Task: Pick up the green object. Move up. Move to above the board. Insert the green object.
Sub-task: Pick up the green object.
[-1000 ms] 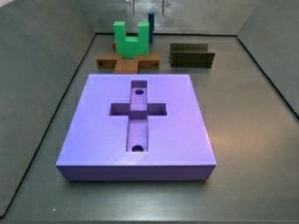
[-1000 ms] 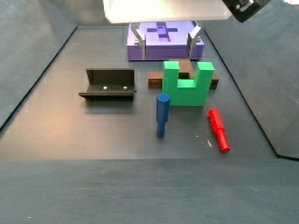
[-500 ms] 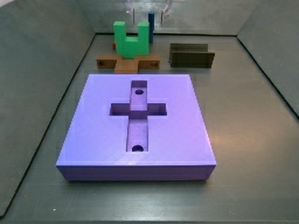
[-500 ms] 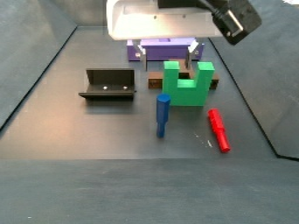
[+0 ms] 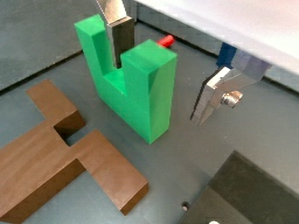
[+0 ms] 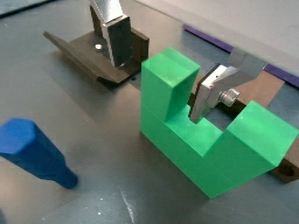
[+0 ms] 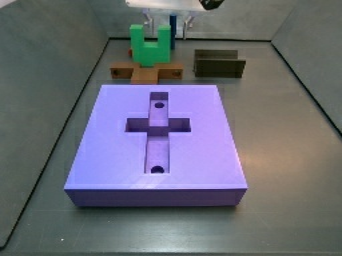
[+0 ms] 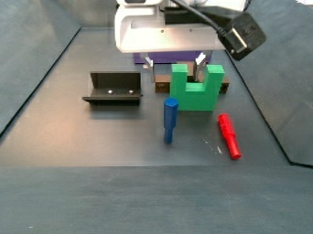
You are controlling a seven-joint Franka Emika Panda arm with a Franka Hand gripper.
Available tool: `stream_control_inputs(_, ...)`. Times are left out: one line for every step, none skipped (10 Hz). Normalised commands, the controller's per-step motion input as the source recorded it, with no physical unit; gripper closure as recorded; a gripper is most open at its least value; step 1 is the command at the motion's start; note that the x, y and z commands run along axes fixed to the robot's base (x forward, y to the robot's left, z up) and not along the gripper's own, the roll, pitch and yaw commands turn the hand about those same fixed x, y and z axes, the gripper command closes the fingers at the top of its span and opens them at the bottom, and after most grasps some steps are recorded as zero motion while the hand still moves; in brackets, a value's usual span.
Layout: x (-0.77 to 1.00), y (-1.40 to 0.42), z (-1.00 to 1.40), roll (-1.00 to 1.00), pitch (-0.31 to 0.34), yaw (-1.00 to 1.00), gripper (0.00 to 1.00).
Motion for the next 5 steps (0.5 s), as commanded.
stream_control_inputs(0.07, 0.00, -0.05, -0.09, 0.000, -0.03, 0.00)
stream_control_inputs(0.03, 0.00, 0.00, -0.03, 0.000, -0.01, 0.00)
stream_control_inputs(0.00, 0.00, 0.00, 0.00, 0.000, 0.00, 0.00)
stream_control_inputs(0.00, 0.00, 0.00, 0.00, 0.000, 0.00, 1.00)
stream_control_inputs(0.00, 0.00, 0.00, 0.00, 0.000, 0.00, 1.00)
